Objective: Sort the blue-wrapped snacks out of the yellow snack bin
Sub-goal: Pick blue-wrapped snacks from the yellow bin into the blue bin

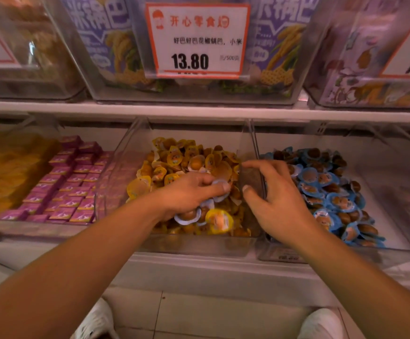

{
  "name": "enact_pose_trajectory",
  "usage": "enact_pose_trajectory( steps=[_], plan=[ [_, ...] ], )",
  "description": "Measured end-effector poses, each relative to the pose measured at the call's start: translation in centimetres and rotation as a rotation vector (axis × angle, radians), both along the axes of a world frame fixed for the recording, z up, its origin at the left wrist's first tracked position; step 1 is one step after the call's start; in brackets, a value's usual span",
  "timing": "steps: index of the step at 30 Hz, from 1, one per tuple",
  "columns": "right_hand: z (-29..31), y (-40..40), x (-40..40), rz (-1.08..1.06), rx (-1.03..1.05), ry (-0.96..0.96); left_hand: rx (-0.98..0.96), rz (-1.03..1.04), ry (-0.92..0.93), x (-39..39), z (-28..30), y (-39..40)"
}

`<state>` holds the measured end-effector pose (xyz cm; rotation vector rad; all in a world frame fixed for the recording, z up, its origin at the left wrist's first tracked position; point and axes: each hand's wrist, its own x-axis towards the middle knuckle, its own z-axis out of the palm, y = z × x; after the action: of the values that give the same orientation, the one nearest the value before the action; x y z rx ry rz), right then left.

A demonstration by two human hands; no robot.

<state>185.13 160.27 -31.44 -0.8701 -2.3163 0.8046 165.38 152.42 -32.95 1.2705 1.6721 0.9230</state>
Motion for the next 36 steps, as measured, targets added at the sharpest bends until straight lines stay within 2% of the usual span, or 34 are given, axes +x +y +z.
enact_pose_trajectory(
  steps=[3, 5, 8, 9, 10, 12, 14, 15, 17, 21, 24, 27, 29, 31, 33, 35, 36],
  plan=[
    [0.3, -0.4, 0.1, -0.011, 0.007, -0.007, 0.056, 0.246, -0.218, -0.8, 0.7, 0.0],
    [0.9, -0.9, -0.2, -0.050, 0.126, 0.043, 0.125, 0.442, -0.462, -1.1, 1.5, 0.0],
    [2.7, -2.3, -1.0, -0.066, 0.324, 0.253, 0.214, 0.726, -0.908, -1.8, 3.2, -0.5],
    [3.2, -2.9, -1.5, -0.045, 0.283, 0.331, 0.256, 0.781, -0.994, -2.0, 3.7, -0.8],
    [3.7, -3.9, -2.4, -0.021, 0.138, 0.393, 0.297, 0.826, -1.026, -2.1, 4.0, -1.3],
    [4.4, -6.1, -4.9, 0.027, -0.398, 0.441, 0.363, 0.917, -0.917, -1.6, 4.4, -2.1],
    [4.1, -7.8, -7.6, 0.061, -1.026, 0.436, 0.449, 1.030, -0.632, -0.5, 4.0, -2.9],
    [3.9, -8.3, -8.7, 0.090, -1.255, 0.427, 0.474, 1.063, -0.502, -0.1, 3.7, -3.2],
    [3.5, -8.6, -10.0, 0.091, -1.478, 0.432, 0.465, 1.034, -0.379, 0.4, 2.9, -3.6],
    [2.6, -6.7, -10.7, 0.028, -1.534, 0.494, 0.411, 0.866, -0.416, -0.4, 2.5, -4.7],
    [2.2, -5.3, -10.7, -0.082, -1.456, 0.499, 0.541, 0.814, -0.217, -1.5, 2.5, -5.7],
    [2.2, -4.5, -10.5, -0.161, -1.232, 0.487, 0.613, 0.745, -0.042, -2.3, 2.2, -6.2],
    [2.7, -4.4, -10.2, -0.083, -1.238, 0.475, 0.609, 0.664, 0.067, -2.1, 2.3, -6.2],
    [3.5, -4.7, -9.7, 0.133, -1.327, 0.422, 0.603, 0.559, 0.251, -1.7, 2.4, -6.2],
    [4.1, -5.1, -9.3, 0.259, -1.298, 0.380, 0.603, 0.425, 0.385, -1.0, 2.6, -6.1],
    [4.2, -5.1, -8.6, 0.172, -1.119, 0.379, 0.605, 0.271, 0.445, -0.2, 3.0, -5.8],
    [4.4, -4.9, -8.0, 0.108, -1.010, 0.393, 0.609, 0.192, 0.416, 0.2, 3.1, -5.6]
  ],
)
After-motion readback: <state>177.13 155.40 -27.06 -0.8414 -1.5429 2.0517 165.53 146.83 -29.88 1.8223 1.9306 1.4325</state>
